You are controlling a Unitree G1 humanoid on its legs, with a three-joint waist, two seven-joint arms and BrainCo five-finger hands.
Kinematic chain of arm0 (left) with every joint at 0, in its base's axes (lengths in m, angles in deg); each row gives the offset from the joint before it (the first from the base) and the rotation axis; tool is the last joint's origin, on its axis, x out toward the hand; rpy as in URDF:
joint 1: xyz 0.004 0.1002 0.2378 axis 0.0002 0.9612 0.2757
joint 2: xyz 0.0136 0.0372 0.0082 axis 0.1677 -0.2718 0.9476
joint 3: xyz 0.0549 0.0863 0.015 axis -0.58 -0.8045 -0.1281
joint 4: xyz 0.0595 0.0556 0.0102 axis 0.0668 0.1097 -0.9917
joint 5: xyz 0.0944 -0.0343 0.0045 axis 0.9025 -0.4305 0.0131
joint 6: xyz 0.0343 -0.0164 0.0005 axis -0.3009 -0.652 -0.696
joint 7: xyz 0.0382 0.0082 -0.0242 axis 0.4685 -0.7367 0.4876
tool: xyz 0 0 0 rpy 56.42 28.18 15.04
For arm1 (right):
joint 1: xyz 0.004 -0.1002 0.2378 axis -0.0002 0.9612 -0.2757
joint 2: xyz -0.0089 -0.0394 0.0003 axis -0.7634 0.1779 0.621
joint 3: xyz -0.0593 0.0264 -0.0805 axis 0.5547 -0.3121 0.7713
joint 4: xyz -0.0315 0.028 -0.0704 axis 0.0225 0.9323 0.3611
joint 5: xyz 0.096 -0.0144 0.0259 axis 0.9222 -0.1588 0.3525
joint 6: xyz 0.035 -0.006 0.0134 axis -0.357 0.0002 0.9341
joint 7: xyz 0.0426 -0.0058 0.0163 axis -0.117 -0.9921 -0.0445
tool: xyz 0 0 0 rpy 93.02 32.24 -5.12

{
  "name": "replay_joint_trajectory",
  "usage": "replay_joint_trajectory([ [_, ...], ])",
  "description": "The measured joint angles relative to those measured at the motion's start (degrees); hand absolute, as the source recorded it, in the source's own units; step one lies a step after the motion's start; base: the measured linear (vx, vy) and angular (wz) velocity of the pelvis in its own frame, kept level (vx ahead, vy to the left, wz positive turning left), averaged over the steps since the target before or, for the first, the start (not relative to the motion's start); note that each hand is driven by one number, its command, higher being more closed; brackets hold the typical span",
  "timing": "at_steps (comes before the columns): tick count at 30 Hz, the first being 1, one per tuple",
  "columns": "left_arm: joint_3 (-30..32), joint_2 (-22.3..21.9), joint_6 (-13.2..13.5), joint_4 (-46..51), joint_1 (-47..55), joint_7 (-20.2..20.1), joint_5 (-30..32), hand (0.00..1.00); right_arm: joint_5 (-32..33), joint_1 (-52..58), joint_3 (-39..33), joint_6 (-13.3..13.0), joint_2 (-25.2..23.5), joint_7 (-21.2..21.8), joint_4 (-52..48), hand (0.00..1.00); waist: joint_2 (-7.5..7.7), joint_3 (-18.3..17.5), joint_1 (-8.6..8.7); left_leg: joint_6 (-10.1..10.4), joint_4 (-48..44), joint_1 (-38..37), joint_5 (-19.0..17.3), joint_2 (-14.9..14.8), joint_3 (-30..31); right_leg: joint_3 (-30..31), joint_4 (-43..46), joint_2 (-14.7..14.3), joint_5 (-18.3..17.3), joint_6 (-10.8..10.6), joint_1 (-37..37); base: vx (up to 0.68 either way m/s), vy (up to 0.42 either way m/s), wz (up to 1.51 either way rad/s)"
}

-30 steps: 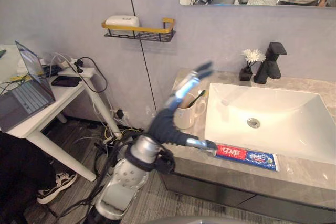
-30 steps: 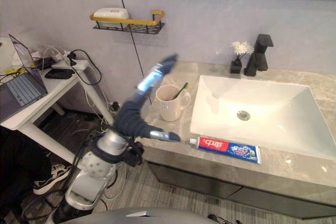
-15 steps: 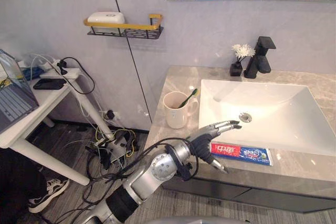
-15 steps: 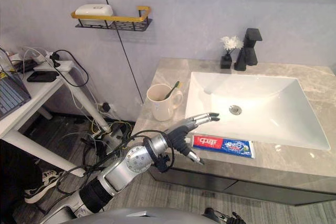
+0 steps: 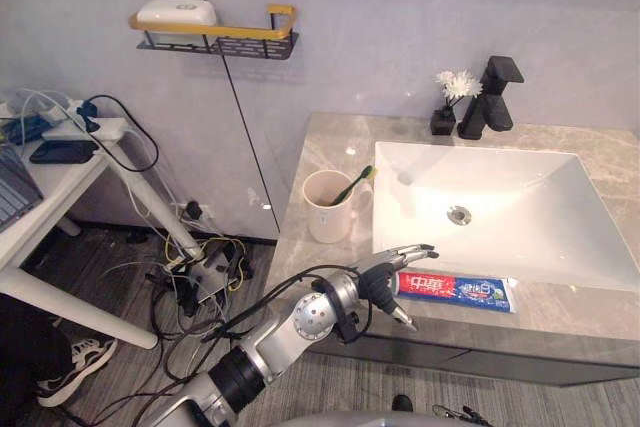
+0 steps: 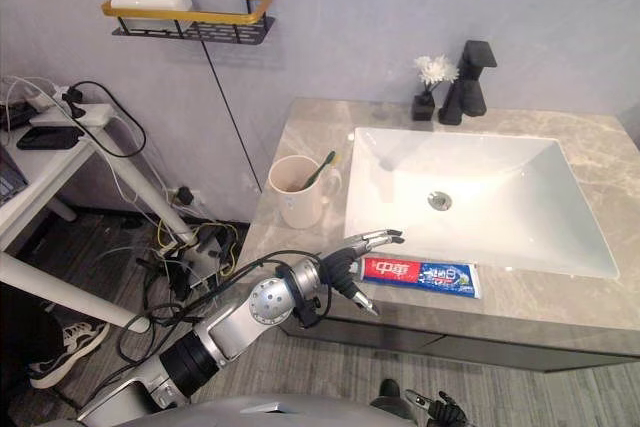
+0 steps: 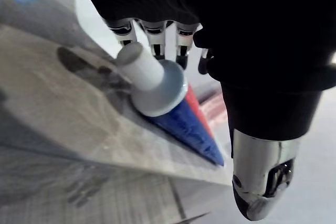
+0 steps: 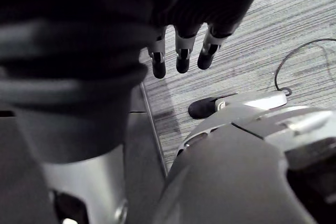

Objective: Organize washtable

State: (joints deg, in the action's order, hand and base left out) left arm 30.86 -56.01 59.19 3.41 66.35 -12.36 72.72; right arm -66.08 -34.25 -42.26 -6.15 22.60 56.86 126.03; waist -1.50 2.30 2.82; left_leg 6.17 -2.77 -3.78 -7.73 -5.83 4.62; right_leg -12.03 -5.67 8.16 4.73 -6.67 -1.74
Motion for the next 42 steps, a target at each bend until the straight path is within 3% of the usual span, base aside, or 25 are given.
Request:
replay_joint_trajectory([
  [27, -0.11, -0.19, -0.56, -1.69, -4.17, 1.33, 1.77, 0.0, 1.0, -0.32, -0.61, 0.0, -0.45, -0.17, -0.31, 0.0, 0.3, 0.24, 1.35, -0.01, 0.73, -0.54, 0.0, -0.07, -1.31, 1.04, -0.02, -0.04, 0.13, -0.19, 0.59, 0.0, 0.001, -0.02],
  [42, -0.88, 2.46, -0.5, 10.1, -4.21, 0.6, 4.55, 0.0, 1.02, -0.25, -0.48, -0.02, -0.47, 0.02, -0.26, 0.0, 0.12, 0.36, 1.2, -0.16, -0.1, 0.77, -0.07, 0.08, -1.04, 0.88, 0.38, 0.19, 0.23, -0.3, 0.84, -0.01, 0.0, 0.01],
])
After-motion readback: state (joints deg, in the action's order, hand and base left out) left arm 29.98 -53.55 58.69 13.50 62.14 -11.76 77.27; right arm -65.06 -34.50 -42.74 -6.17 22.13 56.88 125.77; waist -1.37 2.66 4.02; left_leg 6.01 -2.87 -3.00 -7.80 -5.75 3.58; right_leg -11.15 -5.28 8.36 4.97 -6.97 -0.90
